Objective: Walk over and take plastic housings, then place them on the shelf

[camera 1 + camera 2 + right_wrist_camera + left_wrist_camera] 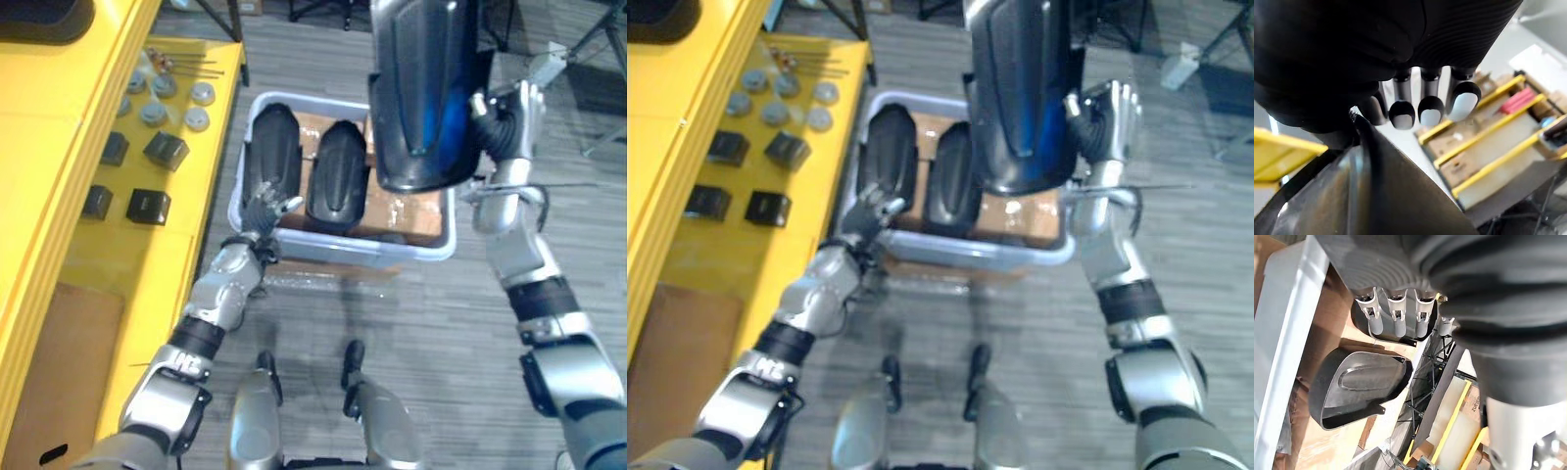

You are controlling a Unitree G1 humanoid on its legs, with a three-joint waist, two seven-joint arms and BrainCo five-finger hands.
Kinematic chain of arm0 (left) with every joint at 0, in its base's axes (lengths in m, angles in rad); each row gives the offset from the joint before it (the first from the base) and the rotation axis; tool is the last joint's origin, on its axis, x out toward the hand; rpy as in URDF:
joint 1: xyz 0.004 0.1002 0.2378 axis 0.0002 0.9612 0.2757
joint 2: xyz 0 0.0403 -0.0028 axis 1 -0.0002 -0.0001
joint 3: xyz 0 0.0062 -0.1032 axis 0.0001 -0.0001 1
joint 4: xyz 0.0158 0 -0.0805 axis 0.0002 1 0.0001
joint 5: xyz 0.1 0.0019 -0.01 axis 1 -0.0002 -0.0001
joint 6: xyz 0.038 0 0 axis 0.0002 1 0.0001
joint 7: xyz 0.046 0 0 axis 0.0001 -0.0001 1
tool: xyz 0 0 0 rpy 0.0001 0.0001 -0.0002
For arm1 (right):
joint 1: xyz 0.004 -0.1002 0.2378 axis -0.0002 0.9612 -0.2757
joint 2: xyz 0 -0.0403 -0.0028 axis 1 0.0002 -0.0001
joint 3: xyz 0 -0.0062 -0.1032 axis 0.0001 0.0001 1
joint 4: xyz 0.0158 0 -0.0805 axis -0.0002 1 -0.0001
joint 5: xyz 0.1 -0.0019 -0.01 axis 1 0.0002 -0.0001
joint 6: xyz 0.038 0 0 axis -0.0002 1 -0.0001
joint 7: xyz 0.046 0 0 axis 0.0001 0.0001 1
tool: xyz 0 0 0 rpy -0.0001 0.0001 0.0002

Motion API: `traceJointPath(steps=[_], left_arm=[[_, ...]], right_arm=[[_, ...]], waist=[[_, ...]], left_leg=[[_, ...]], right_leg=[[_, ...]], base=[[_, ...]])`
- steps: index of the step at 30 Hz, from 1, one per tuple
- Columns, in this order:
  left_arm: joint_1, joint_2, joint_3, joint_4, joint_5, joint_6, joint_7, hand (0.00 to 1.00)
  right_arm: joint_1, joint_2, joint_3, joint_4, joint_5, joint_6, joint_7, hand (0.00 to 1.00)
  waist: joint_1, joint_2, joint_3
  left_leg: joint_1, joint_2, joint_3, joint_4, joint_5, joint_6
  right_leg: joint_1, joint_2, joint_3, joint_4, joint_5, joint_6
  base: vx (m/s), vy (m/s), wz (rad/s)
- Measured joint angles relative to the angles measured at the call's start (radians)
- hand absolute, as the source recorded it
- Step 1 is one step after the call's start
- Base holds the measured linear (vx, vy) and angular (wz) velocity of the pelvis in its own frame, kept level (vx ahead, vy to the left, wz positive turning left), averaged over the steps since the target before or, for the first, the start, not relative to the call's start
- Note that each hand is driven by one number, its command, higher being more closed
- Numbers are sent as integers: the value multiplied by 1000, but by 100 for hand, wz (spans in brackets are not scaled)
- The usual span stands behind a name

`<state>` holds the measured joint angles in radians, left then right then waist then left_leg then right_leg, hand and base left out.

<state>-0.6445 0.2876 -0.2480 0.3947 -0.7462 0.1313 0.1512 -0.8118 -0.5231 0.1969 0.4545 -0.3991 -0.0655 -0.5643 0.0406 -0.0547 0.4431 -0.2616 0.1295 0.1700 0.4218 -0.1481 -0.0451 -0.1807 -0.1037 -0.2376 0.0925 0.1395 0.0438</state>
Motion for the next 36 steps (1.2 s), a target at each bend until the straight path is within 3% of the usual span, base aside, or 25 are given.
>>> traceJointPath(steps=[16, 22, 26, 31, 36], left_arm=[[-12, -56, -51, 4, -3, -67, -59, 0], [-11, -61, -90, 24, -1, -70, -95, 0], [-10, -60, -90, 25, 3, -71, -96, 0], [8, -60, -91, 29, 43, -106, -96, 0], [28, -59, -92, 29, 69, -108, -94, 0]], right_arm=[[-42, 56, 142, 146, -50, -46, 42, 100], [-42, 79, 183, 187, -67, -56, 46, 100], [-41, 87, 193, 188, -70, -87, 48, 100], [-41, 103, 218, 188, -85, -90, 62, 100], [-39, 126, 225, 186, -85, -94, 61, 100]], waist=[[9, -5, -1], [20, -5, -1], [31, -5, -1], [35, -6, 0], [40, -20, 7]], left_leg=[[0, -4, -14, -15, 8, -3], [16, -3, -23, -31, 14, -3], [14, -2, -23, -32, 15, -6], [14, -2, -26, -31, 16, -7], [14, -1, -28, -30, 16, -7]], right_leg=[[11, 1, -13, -19, 11, 0], [42, 2, -29, -47, 15, -4], [42, 6, -31, -53, 16, -5], [42, 7, -35, -53, 19, -4], [44, 11, -36, -53, 19, -4]], base=[[-7, 17, 2], [-37, 19, 6], [-19, 8, -1], [3, 14, 1], [2, 21, 1]])
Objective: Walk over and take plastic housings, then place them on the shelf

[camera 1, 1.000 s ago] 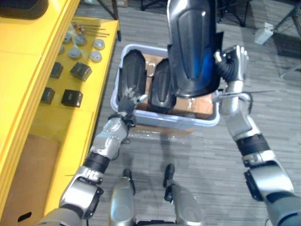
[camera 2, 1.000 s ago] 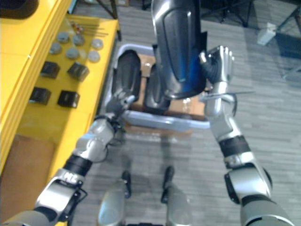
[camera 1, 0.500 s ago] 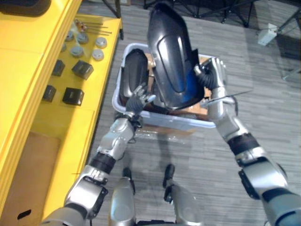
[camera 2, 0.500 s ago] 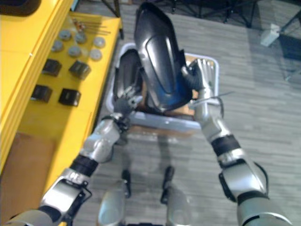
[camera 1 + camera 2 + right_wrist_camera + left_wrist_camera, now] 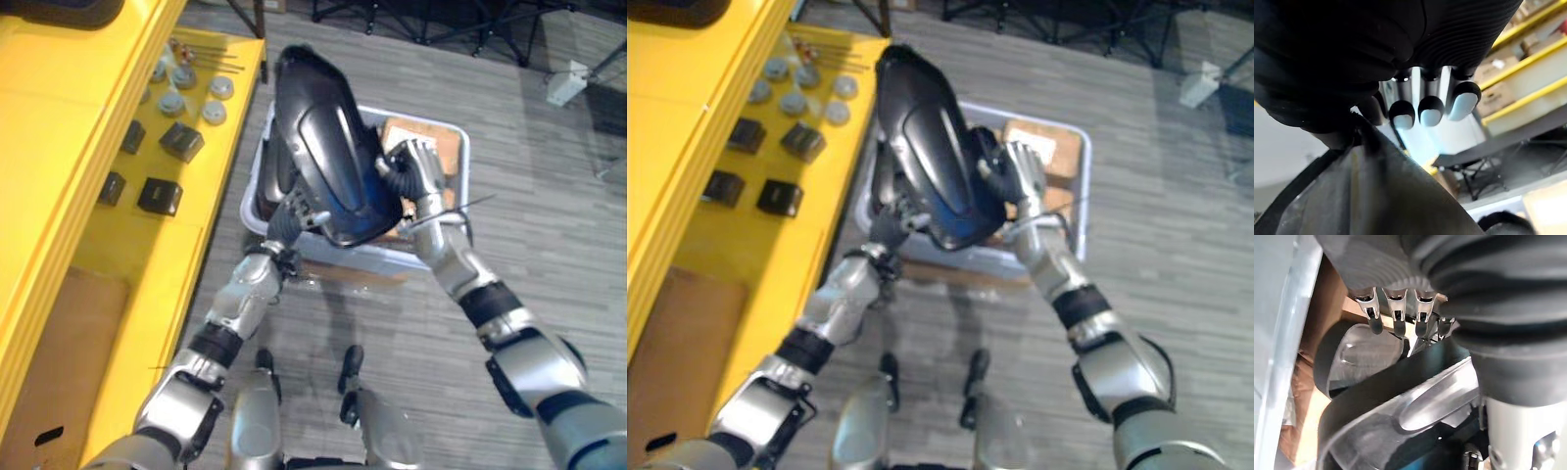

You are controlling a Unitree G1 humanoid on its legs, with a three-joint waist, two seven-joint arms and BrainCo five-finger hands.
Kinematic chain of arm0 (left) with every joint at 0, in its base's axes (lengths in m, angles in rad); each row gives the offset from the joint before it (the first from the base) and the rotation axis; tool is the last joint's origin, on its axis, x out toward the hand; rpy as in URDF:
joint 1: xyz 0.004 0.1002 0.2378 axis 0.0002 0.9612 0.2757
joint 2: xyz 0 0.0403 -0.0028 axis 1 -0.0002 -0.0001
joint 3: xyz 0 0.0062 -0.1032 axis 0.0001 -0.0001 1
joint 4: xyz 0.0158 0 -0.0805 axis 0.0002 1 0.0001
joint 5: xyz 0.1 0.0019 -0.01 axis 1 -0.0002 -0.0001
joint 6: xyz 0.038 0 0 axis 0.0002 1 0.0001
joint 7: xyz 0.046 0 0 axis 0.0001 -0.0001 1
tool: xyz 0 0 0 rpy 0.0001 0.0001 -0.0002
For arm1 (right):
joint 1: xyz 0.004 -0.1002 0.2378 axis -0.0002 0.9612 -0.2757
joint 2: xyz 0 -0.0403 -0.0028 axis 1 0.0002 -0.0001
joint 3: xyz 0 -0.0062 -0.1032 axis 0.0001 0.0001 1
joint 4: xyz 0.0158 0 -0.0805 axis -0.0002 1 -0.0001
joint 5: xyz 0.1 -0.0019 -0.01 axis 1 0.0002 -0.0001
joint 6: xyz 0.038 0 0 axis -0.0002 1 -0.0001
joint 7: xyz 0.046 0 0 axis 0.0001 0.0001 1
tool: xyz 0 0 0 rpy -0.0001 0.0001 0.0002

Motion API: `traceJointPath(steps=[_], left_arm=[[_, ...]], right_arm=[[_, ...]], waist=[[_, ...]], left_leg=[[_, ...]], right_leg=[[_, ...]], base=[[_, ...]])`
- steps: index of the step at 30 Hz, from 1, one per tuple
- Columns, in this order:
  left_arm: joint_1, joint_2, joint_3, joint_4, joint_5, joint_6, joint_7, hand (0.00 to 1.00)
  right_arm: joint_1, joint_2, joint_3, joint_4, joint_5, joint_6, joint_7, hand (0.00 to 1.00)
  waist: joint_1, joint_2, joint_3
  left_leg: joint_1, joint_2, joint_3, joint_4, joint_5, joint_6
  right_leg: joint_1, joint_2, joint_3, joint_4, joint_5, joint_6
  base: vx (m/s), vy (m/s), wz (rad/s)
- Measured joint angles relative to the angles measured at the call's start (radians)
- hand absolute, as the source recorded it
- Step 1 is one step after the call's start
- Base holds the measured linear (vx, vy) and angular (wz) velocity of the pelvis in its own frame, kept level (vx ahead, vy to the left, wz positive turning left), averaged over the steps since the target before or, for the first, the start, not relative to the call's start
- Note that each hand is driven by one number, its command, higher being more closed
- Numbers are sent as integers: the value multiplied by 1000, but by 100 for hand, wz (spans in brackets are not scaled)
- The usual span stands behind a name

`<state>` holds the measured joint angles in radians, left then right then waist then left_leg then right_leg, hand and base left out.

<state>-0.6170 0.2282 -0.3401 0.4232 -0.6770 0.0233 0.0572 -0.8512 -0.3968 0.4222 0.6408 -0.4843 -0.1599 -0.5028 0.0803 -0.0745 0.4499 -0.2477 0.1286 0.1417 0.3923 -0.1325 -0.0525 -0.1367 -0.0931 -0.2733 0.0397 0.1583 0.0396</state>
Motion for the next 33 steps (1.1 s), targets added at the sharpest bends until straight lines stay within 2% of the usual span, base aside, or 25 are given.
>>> traceJointPath(steps=[3, 10, 15, 16, 19, 20, 25, 29, 33], left_arm=[[10, -1, -16, 0, 27, 0, 1, 0], [60, -10, -33, 0, 28, -3, 22, 0], [91, -17, -33, 0, 26, -40, 53, 0], [101, -18, -33, 0, 16, -44, 58, 0], [122, -18, -31, 0, 6, -55, 59, 0], [137, -18, -29, -2, 6, -74, 60, 100], [180, -21, -23, -19, -25, -120, 95, 100], [200, -23, -15, -42, -34, -136, 93, 100], [210, -32, 5, -42, -61, -182, 95, 100]], right_arm=[[8, 14, 2, -5, 0, -16, 0, 100], [69, 41, 27, -50, -4, -42, -1, 100], [120, 48, 36, -85, -42, -47, -1, 100], [129, 52, 37, -86, -47, -63, -1, 100], [147, 58, 43, -99, -65, -63, -1, 100], [167, 58, 43, -125, -71, -63, -1, 100], [227, 67, 50, -138, -80, -78, -3, 100], [263, 68, 53, -159, -80, -78, -19, 100], [295, 81, 67, -207, -79, -110, -48, 100]], waist=[[2, -9, 4], [9, -11, 4], [15, -16, 7], [15, -22, 7], [15, -31, 9], [16, -37, 12], [18, -43, 14], [19, -43, 14], [18, -43, 14]], left_leg=[[0, 1, -3, 2, -3, -2], [0, 1, -11, 5, -6, -1], [0, 2, -17, 5, -6, -3], [0, 3, -17, 5, -7, -4], [0, 4, -18, 5, -9, -6], [0, 8, -18, 5, -9, -6], [-3, 16, -23, 22, -21, -9], [-3, 19, -24, 29, -27, -8], [-3, 20, -24, 30, -29, -9]], right_leg=[[3, 0, 0, 0, 0, 0], [10, 3, -4, 0, -3, -2], [13, 4, -8, -2, -5, -3], [14, 5, -9, -3, -5, -3], [15, 6, -9, -5, -6, -3], [16, 6, -10, -8, -6, -3], [24, 10, -15, -12, -6, -3], [30, 11, -16, -16, -7, -3], [30, 12, -15, -18, -7, -3]], base=[[-21, 25, 1], [-22, 29, 2], [-5, 10, 1], [-9, 30, 0], [-12, 32, 0], [0, 0, 0], [-6, 33, 1], [-17, 45, 0], [-25, 35, -1]])
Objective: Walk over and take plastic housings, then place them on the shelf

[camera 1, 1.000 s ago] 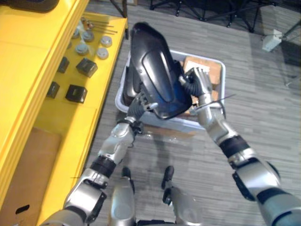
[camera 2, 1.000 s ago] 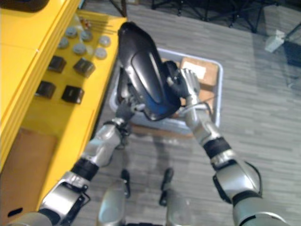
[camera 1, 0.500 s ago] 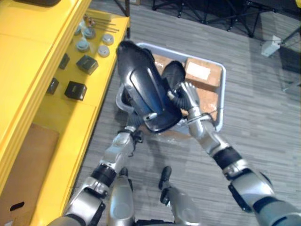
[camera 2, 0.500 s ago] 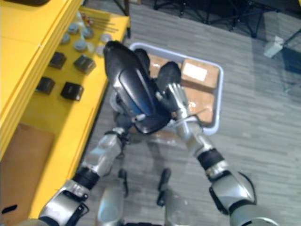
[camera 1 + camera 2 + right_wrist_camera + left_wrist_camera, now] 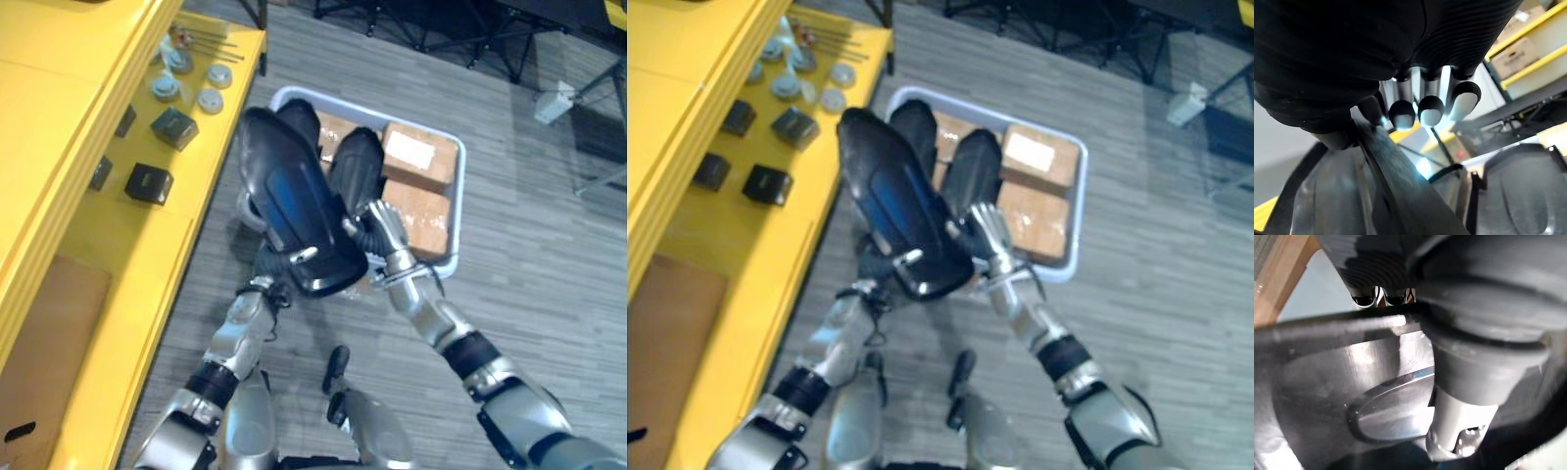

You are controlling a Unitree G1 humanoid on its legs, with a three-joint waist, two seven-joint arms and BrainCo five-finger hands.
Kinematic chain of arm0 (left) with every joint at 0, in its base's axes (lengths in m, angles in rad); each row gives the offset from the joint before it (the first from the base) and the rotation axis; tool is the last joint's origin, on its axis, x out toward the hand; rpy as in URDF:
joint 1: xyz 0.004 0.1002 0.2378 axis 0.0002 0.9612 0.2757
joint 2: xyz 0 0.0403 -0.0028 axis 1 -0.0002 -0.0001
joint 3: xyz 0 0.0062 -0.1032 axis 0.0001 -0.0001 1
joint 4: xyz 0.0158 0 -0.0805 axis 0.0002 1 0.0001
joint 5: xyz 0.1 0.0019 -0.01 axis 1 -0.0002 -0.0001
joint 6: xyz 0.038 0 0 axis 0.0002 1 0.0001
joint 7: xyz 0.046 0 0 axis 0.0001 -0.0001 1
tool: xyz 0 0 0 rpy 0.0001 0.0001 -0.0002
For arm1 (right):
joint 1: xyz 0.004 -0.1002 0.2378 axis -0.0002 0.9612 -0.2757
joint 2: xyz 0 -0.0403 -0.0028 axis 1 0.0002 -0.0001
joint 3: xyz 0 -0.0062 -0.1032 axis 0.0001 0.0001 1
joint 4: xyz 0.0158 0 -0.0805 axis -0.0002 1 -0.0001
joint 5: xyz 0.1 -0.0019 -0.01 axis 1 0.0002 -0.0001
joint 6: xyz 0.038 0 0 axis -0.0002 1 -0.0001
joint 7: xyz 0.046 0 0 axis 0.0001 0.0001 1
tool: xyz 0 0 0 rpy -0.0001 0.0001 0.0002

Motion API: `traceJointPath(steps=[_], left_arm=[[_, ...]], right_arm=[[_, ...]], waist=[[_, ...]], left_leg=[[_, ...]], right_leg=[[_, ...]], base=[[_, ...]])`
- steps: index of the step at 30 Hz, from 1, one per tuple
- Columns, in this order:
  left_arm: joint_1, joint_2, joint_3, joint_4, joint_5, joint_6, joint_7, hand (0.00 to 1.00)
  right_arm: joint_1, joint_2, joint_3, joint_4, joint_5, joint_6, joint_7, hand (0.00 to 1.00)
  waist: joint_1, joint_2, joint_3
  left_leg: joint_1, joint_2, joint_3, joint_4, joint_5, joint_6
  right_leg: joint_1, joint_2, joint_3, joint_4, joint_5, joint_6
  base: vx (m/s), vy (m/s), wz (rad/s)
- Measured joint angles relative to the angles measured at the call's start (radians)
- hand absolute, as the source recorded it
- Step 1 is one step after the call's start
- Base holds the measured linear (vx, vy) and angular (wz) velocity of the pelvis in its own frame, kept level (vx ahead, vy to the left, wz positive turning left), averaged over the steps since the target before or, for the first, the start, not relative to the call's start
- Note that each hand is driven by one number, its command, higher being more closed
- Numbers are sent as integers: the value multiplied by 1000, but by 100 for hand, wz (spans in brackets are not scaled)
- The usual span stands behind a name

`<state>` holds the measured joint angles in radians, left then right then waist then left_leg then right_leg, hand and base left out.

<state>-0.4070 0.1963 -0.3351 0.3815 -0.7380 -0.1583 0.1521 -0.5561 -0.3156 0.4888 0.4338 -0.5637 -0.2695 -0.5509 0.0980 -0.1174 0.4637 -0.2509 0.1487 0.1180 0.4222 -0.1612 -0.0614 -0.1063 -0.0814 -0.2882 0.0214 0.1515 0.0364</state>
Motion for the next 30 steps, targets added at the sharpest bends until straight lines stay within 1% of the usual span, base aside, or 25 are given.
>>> traceJointPath(steps=[1, 4, 5, 7, 12, 13, 14, 15, 18, 19, 21, 22, 23, 24, 25, 26, 28, 30], left_arm=[[1, -3, 7, 0, -2, -13, 1, 100], [1, -7, 4, -2, -10, -25, 13, 100], [1, -8, 1, -6, -9, -26, 22, 100], [1, -8, -19, -29, -6, -47, 67, 100], [1, -9, -43, -64, -3, -81, 115, 100], [1, -9, -45, -71, 0, -83, 119, 100], [1, -9, -48, -86, 1, -90, 129, 100], [1, -9, -54, -94, 1, -94, 138, 100], [1, -10, -70, -111, 1, -101, 163, 100], [1, -11, -70, -127, 1, -106, 173, 100], [1, -15, -72, -149, 5, -131, 183, 100], [1, -15, -72, -156, 15, -149, 186, 100], [1, -15, -72, -159, 35, -158, 192, 100], [3, -16, -71, -180, 71, -172, 204, 100], [11, -17, -70, -217, 129, -181, 227, 100], [18, -18, -70, -241, 163, -188, 238, 100], [39, -46, -68, -342, 266, -213, 271, 100], [52, -81, -69, -396, 336, -221, 284, 100]], right_arm=[[3, 12, 0, -6, 0, 0, -10, 100], [8, 22, 5, -13, 0, 0, -22, 100], [11, 23, 4, -16, 0, 0, -25, 100], [25, 28, -1, -34, 1, 0, -44, 100], [37, 33, -18, -66, 1, 0, -61, 100], [38, 33, -22, -71, 1, -1, -61, 100], [36, 34, -30, -77, 1, -7, -62, 100], [37, 33, -37, -81, 1, -11, -62, 0], [61, 31, -46, -98, 6, -23, -62, 0], [76, 28, -46, -104, 47, -38, -57, 0], [110, 26, -45, -113, 140, -58, -34, 0], [133, 29, -46, -115, 221, -79, 0, 0], [147, 31, -46, -115, 266, -88, 22, 0], [172, 36, -49, -114, 337, -108, 54, 0], [203, 41, -56, -113, 400, -138, 89, 0], [220, 43, -58, -113, 431, -157, 104, 0], [286, 55, -71, -119, 523, -216, 182, 0], [331, 73, -77, -179, 566, -249, 230, 0]], waist=[[0, 0, 0], [0, 0, 0], [0, 0, 0], [-1, 0, 0], [-7, 0, 0], [-10, 0, 0], [-19, 0, 0], [-26, 0, 0], [-30, 0, 0], [-34, 0, 0], [-42, 1, 0], [-46, 1, -1], [-49, 3, -2], [-52, 3, -2], [-54, 3, -2], [-54, 3, -2], [-54, 8, -4], [-53, 22, -11]], left_leg=[[0, 0, 0, 0, 0, 0], [0, -1, 1, -1, 0, 0], [1, -2, 2, -2, 0, 1], [5, -3, 6, -7, 0, 1], [25, -5, 30, -29, 2, -1], [28, -6, 31, -32, 2, -1], [28, -6, 32, -33, 3, -1], [28, -7, 33, -33, 3, -1], [52, -13, 53, -52, 7, -2], [60, -17, 55, -64, 11, -2], [68, -19, 56, -74, 14, -2], [76, -21, 58, -81, 16, -3], [79, -21, 57, -81, 16, -3], [83, -21, 58, -83, 16, -3], [89, -21, 58, -85, 16, -3], [93, -21, 58, -87, 16, -3], [110, -23, 59, -97, 16, -3], [112, -24, 58, -100, 15, -3]], right_leg=[[0, 0, 0, -1, 0, 0], [0, -1, 1, -1, 0, 0], [0, -2, 1, -1, 0, 0], [0, -3, 6, -1, 0, 0], [-2, -5, 24, -5, 0, 0], [-2, -6, 26, -5, 0, 0], [-2, -6, 27, -7, 0, 0], [-2, -6, 27, -8, 0, 0], [-1, -6, 44, -9, 0, 0], [0, -6, 46, -10, 0, 0], [5, -7, 46, -12, 0, 0], [10, -7, 46, -13, -1, 0], [13, -7, 46, -13, -2, 0], [17, -7, 46, -14, -3, -1], [21, -7, 46, -14, -6, 0], [24, -7, 46, -13, -7, 0], [38, -8, 47, -13, -13, 3], [40, -8, 46, -11, -17, 4]], base=[[0, 0, 0], [-13, 22, 0], [-17, 38, -2], [-14, 41, -4], [-11, 30, -10], [-1, 27, -10], [-1, 23, -3], [-2, 31, -6], [6, 25, -15], [11, -3, -5], [0, 0, 0], [0, 0, 0], [0, 0, 0], [0, 0, 0], [0, 0, 0], [0, 0, 0], [0, 0, 0], [0, 0, 0]])
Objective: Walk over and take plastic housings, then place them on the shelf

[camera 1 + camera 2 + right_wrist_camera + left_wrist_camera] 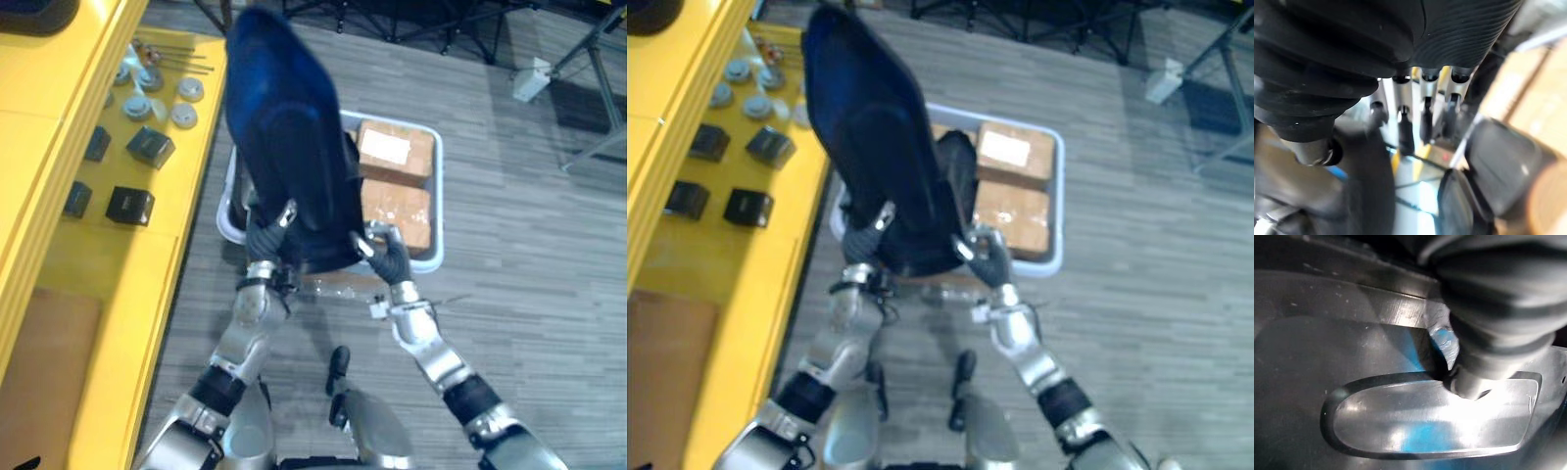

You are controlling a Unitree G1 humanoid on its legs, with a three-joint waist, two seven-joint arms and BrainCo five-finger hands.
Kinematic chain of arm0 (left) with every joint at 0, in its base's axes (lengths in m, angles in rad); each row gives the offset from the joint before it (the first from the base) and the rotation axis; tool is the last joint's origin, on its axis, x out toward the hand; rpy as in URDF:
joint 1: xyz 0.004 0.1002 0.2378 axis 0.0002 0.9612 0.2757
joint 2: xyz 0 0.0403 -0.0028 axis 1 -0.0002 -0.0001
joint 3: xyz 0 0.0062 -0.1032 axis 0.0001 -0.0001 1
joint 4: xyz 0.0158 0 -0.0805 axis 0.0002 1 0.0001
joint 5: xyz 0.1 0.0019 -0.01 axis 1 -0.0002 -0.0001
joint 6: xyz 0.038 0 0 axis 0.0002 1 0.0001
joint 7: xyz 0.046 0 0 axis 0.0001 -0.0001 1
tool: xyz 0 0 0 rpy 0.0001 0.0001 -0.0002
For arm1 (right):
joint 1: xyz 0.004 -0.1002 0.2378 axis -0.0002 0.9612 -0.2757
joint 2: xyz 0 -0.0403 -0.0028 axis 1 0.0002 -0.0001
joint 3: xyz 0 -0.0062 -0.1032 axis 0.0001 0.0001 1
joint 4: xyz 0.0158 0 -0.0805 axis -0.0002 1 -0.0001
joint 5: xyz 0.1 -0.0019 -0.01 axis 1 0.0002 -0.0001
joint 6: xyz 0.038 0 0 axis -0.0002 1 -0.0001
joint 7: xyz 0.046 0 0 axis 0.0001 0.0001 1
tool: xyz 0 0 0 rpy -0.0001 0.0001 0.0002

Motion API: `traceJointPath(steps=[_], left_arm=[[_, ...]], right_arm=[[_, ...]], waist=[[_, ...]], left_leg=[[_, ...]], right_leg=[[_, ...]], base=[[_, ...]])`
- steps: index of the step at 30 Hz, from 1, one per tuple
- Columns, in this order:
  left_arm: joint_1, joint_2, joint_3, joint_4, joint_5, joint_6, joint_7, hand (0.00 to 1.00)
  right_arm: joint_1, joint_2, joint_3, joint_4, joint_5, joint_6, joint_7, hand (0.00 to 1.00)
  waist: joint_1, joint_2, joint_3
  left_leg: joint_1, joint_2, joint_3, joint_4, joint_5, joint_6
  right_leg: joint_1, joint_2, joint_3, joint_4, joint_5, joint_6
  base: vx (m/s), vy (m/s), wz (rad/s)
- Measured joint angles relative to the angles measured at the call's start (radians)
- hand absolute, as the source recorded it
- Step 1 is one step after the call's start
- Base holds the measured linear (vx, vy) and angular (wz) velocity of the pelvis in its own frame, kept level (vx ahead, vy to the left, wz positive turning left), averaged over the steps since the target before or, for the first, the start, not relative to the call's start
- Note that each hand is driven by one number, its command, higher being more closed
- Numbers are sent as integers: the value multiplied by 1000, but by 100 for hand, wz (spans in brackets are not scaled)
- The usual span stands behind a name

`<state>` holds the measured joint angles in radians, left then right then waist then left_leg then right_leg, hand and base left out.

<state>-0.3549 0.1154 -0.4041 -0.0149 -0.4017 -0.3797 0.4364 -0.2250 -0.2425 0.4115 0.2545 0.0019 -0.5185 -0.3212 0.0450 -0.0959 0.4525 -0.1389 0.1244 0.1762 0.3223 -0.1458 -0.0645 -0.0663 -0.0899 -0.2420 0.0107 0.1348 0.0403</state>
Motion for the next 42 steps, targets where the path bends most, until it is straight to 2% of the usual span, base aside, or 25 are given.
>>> traceJointPath(steps=[1, 3, 4, 6, 7, 9, 11, 13, 15, 16, 18, 21, 24, 26, 29, 32, 34, 37, 42], left_arm=[[15, -29, 2, -30, 38, -9, 14, 100], [40, -62, 16, -45, 81, -13, 34, 100], [65, -84, 45, -44, 144, -12, 67, 100], [102, -84, 80, -43, 214, -7, 108, 100], [127, -83, 102, -43, 275, 9, 142, 100], [153, -82, 133, -30, 345, 28, 178, 100], [185, -71, 183, 8, 467, 59, 230, 100], [212, -48, 208, 33, 538, 62, 264, 100], [246, -40, 244, 48, 582, 62, 285, 100], [264, -34, 277, 57, 618, 61, 313, 100], [278, -34, 298, 61, 623, 59, 343, 100], [289, -34, 337, 79, 625, 32, 376, 100], [330, -37, 351, 72, 605, -28, 369, 100], [395, -48, 355, 29, 601, -70, 352, 100], [506, -67, 346, -83, 535, -133, 266, 100], [558, -84, 345, -139, 482, -164, 197, 100], [561, -83, 346, -155, 464, -166, 161, 100], [552, -82, 346, -156, 440, -166, 122, 100], [551, -76, 409, -164, 438, -163, 132, 100]], right_arm=[[15, 10, -12, -28, 7, -25, 27, 0], [21, 12, -40, -64, 27, -30, 53, 0], [19, 13, -73, -103, 60, -36, 73, 0], [14, 12, -108, -156, 92, -46, 95, 0], [13, 10, -130, -200, 135, -50, 132, 0], [10, 4, -153, -253, 219, -49, 202, 0], [11, -10, -183, -320, 357, -29, 331, 0], [17, -24, -198, -370, 451, -11, 414, 0], [37, -29, -208, -406, 512, -3, 463, 0], [55, -29, -216, -431, 578, -2, 503, 0], [79, -27, -230, -451, 623, 1, 534, 0], [166, -22, -291, -484, 631, 16, 527, 0], [294, 15, -370, -473, 581, 46, 447, 0], [385, 55, -431, -404, 561, 58, 380, 0], [497, 125, -544, -237, 551, 54, 291, 0], [585, 158, -604, -189, 551, 35, 275, 0], [608, 161, -608, -190, 551, 15, 282, 0], [604, 162, -608, -190, 530, 15, 291, 0], [523, 153, -634, -190, 495, 18, 305, 0]], waist=[[-1, 12, -6], [-2, 30, -15], [-1, 49, -25], [-2, 64, -33], [-1, 70, -37], [-1, 73, -45], [-1, 69, -67], [-1, 68, -72], [-1, 64, -92], [-1, 61, -103], [-1, 61, -107], [-1, 60, -112], [-7, 60, -136], [-19, 62, -159], [-44, 79, -184], [-62, 103, -197], [-64, 113, -208], [-66, 116, -226], [-61, 117, -244]], left_leg=[[0, -2, 0, 0, 0, 0], [3, -3, 1, 0, 0, 0], [6, -4, 2, 1, 0, 0], [11, -3, 5, 0, 0, 0], [16, -2, 8, -1, 0, 0], [17, 0, 11, -1, 0, 0], [19, 1, 12, 0, 0, 0], [35, 1, 12, 0, -2, -2], [37, 4, 11, 3, -7, -2], [36, 4, 12, 5, -11, -2], [36, 5, 15, 12, -18, -1], [35, 4, 28, 23, -30, 7], [32, 3, 36, 22, -37, 5], [33, 4, 44, 20, -45, 4], [36, 2, 54, 17, -51, 3], [71, -3, 66, -11, -50, 4], [97, -3, 83, -26, -50, 4], [108, -6, 84, -36, -51, 4], [123, -17, 74, -42, -48, 5]], right_leg=[[-1, -2, 0, 2, -1, 1], [-1, -4, 0, 5, -2, 2], [-1, -4, 0, 8, -3, 2], [0, -3, 0, 10, -3, 2], [2, -2, 2, 10, -3, 2], [3, -1, 3, 10, -3, 2], [5, 0, 4, 10, -3, 2], [22, 1, 4, 5, -3, 2], [30, 3, 4, -5, -3, 3], [32, 4, 5, -8, -6, 4], [32, 3, 8, -8, -7, 3], [32, 1, 24, -14, -7, 4], [31, 0, 29, -30, -3, 9], [29, 1, 39, -36, -3, 10], [23, 0, 50, -37, -4, 19], [38, -2, 56, -34, -11, 24], [44, -2, 69, -28, -16, 23], [51, -3, 75, -27, -31, 19], [70, -13, 64, -26, -32, 22]], base=[[0, 0, 0], [0, 0, 0], [0, 0, 0], [-24, 12, -6], [-31, 4, -7], [-13, 2, -3], [0, 0, 0], [0, 0, 0], [-16, 6, 0], [0, 0, 0], [-29, 22, -5], [-33, 46, -11], [3, 36, -8], [50, 23, -10], [79, 18, -8], [58, 8, -8], [29, 1, -21], [-31, -1, -4], [-53, 8, 6]])
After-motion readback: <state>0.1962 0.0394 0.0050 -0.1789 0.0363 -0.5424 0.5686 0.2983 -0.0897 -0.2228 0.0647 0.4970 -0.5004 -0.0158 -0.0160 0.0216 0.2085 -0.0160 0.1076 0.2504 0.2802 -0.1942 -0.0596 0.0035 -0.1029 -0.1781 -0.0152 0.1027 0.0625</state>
